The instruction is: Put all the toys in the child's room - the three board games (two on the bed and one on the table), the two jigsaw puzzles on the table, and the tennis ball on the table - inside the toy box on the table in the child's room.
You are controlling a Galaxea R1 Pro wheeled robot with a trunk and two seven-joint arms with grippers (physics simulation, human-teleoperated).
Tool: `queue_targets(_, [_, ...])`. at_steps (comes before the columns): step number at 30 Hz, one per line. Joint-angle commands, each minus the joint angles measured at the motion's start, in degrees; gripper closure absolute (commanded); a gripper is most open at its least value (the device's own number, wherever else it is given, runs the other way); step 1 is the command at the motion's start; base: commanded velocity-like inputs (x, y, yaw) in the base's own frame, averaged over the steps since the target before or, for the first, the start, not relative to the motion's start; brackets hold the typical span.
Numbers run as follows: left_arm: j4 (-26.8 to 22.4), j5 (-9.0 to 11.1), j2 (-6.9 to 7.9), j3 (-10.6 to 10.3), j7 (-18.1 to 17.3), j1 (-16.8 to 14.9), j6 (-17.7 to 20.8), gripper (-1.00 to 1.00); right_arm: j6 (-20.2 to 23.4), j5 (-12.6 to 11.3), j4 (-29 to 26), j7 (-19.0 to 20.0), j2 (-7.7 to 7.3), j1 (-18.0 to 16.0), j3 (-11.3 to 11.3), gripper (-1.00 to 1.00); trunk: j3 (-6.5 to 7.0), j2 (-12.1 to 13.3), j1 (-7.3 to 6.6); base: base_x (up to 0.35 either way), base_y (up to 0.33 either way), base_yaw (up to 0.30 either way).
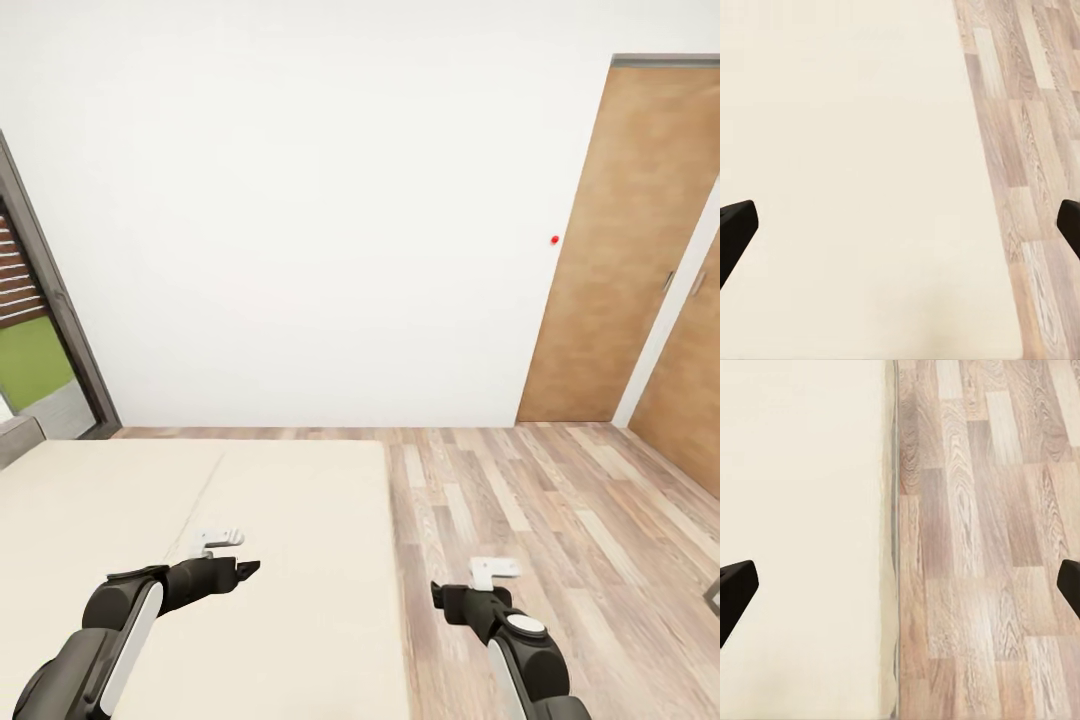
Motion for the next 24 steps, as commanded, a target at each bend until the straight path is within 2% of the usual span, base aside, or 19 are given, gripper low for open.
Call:
queue_targets(1, [-0.03,0.44,0.01,0.05,0.05,-0.05,0.38,-1.00,0.31,-0.07,0.08,-0.36,0.02,-0.06,0.07,-1.00,-0.14,-0.14,0.04,0.000,0.279,0.000])
queue_targets(24, [-0.04,0.44,0.04,0.12,-0.02,-0.05,0.40,-1.00,0.31,-0.01,1.41,-0.39,-0.02,-0.08,0.03,-1.00,-0.14,-0.14,0.04,0.000,0.284,0.000])
